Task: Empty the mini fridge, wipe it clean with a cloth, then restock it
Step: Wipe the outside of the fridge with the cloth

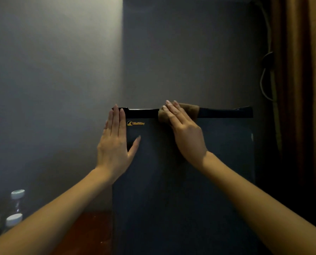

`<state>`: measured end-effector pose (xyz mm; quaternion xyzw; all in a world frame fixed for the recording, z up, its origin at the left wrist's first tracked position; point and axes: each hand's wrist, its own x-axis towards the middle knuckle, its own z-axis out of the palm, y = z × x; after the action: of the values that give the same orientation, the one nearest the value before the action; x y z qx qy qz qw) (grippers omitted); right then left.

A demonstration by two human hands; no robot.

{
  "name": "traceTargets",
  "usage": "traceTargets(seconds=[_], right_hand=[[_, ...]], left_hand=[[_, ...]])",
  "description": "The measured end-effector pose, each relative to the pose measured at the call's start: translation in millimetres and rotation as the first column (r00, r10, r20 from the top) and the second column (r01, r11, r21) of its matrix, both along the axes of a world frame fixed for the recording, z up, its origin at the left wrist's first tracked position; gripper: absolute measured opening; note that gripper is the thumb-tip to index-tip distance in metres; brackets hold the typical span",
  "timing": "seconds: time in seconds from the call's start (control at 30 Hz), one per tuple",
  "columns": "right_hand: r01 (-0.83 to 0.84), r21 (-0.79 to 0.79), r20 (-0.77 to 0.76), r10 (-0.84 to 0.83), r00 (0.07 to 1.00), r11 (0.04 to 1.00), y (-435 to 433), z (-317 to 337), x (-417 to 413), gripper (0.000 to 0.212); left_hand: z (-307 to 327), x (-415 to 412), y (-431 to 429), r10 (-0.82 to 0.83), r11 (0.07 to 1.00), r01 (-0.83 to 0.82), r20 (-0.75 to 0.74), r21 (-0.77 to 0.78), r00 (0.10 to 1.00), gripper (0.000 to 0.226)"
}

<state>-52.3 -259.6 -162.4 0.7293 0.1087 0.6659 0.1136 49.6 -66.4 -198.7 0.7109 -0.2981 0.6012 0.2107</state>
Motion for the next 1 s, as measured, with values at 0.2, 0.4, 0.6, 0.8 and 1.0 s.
traceTargets(seconds=[0.2, 0.4, 0.6, 0.8, 1.0], right_hand=[[0.03, 0.096, 0.009, -0.031, 0.999, 0.995, -77.4, -4.8, -38.0, 0.048], [0.054, 0.426, 0.155, -0.132, 0.979, 0.903, -128.4, -10.8, -68.2, 0.049], [-0.072, 0.681, 0.274, -0.162, 0.948, 0.729, -106.7, 7.4, -52.7, 0.045], [0.009, 0.678, 0.229, -0.224, 0.947, 0.735, -99.8, -13.8, -56.8, 0.046], [0.167, 0.533, 0.146, -0.285, 0.947, 0.829, -113.1, -20.8, -63.6, 0.046]], left_hand=[[-1.4, 2.4, -0.1, 0.031, 0.999, -0.031, 0.032, 0.014, 0.999, 0.092], [-1.0, 6.5, -3.7, 0.012, 1.0, -0.012, 0.038, 0.01, 0.999, 0.092], [-1.1, 9.6, -3.8, -0.033, 0.999, 0.033, 0.06, 0.001, 0.998, 0.089], [-12.9, 8.0, -8.5, -0.076, 0.995, 0.08, 0.07, -0.051, 0.995, 0.081], [-17.2, 10.5, -8.8, -0.107, 0.992, 0.112, 0.079, -0.063, 0.991, 0.078]])
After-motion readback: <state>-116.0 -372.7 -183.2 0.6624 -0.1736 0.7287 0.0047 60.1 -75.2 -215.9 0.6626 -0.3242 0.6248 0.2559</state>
